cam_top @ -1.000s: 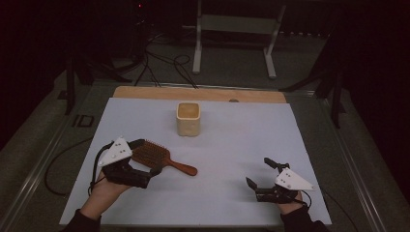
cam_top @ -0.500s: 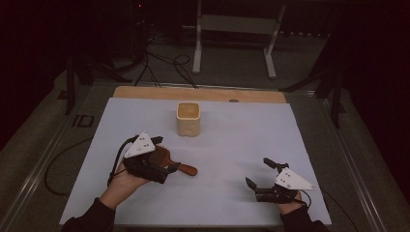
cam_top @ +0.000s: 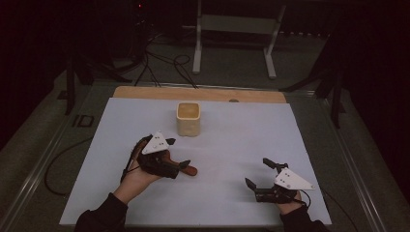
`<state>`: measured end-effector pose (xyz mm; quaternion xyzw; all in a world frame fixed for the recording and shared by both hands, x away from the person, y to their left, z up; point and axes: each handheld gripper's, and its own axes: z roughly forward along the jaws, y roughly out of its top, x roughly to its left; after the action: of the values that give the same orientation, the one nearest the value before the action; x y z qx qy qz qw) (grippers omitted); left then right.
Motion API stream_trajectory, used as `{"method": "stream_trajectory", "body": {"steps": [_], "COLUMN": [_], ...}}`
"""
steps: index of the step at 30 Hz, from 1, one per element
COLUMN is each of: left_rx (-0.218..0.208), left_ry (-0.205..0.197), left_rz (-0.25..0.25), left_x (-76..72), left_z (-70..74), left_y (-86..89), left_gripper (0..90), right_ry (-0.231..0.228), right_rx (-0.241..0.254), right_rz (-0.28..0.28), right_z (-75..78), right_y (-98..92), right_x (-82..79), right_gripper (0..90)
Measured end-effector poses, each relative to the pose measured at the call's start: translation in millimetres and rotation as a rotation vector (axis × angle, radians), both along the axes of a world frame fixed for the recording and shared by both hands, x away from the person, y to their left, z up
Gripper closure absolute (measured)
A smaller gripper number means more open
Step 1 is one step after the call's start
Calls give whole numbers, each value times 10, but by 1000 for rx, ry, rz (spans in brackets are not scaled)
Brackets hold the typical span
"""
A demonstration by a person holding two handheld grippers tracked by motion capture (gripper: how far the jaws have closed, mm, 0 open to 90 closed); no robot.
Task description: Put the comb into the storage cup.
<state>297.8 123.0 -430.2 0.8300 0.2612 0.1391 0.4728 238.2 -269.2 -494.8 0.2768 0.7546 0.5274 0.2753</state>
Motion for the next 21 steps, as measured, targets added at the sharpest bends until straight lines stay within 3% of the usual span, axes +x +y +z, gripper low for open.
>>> {"method": "stream_trajectory", "body": {"steps": [2,5,7,12,21], "left_rx": [2,1,4,-11,46], "left_ry": [16,29,29,75,127], "left_rz": [-21,-62,-60,-22,-1], "left_x": [33,53,67,139,211], "left_z": [-53,-119,-144,-235,-405], "left_y": [-42,-83,-98,-121,-215], "left_gripper": [157,257,276,356,542], "right_ry": [-2,-1,-8,-5,-3], "right_rx": [-1,5,4,-3,-3], "right_rz": [1,-2,1,4,6], "right_z": [-2,3,6,3,-2], "right_y": [-1,-3,-2,3,4], "right_x": [0,-1,-5,-7,-2], "right_gripper": [88,88,88,88,88]}}
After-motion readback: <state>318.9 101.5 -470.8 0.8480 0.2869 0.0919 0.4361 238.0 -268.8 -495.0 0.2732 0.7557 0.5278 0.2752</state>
